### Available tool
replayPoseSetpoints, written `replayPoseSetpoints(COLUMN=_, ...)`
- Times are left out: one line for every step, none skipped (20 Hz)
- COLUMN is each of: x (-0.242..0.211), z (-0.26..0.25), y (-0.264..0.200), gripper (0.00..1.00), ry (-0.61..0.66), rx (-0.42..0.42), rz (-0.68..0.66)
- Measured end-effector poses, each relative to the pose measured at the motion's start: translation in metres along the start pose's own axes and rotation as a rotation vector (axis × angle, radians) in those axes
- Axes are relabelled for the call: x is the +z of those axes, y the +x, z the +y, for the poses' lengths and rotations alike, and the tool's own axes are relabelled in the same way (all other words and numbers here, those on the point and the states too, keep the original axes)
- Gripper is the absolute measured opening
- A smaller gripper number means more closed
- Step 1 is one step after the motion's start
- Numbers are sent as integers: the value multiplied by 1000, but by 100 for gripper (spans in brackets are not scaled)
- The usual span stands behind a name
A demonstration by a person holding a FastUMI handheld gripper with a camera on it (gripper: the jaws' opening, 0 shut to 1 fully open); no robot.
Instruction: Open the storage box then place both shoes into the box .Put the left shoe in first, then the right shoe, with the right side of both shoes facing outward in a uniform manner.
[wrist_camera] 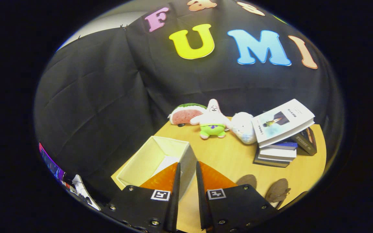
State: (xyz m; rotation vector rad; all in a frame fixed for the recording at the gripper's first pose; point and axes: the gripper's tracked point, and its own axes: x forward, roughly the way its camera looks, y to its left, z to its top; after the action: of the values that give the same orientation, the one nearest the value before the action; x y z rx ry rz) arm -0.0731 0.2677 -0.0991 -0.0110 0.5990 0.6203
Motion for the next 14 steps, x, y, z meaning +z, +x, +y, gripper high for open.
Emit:
replayPoseSetpoints(x=-10, z=-16, y=-5, gripper=27, ry=1, rx=-27, rz=5)
replayPoseSetpoints(x=-19, z=-27, y=-9, gripper=27, ry=2, rx=-51, rz=7)
replayPoseSetpoints(x=-27, z=-41, y=-12, gripper=27, ry=3, rx=-77, rz=10)
replayPoseSetpoints(x=-39, z=-52, y=-16, gripper=27, ry=5, rx=-98, rz=21)
replayPoseSetpoints(x=-50, z=-61, y=-18, gripper=27, ry=12, rx=-112, rz=34)
replayPoseSetpoints(x=-58, z=-69, y=-20, gripper=27, ry=19, rx=-128, rz=42)
replayPoseSetpoints(x=-68, z=-77, y=-22, gripper=27, ry=19, rx=-146, rz=55)
replayPoseSetpoints(x=-74, z=-82, y=-23, gripper=27, ry=23, rx=-154, rz=63)
replayPoseSetpoints(x=-80, z=-86, y=-23, gripper=27, ry=23, rx=-160, rz=69)
replayPoseSetpoints(x=-89, z=-91, y=-23, gripper=27, ry=17, rx=-174, rz=83)
replayPoseSetpoints(x=-95, z=-95, y=-23, gripper=27, ry=20, rx=-183, rz=94)
replayPoseSetpoints(x=-103, z=-99, y=-22, gripper=28, ry=28, rx=-191, rz=108)
replayPoseSetpoints(x=-111, z=-104, y=-21, gripper=27, ry=33, rx=-202, rz=122)
replayPoseSetpoints(x=-119, z=-107, y=-19, gripper=27, ry=38, rx=-209, rz=140)
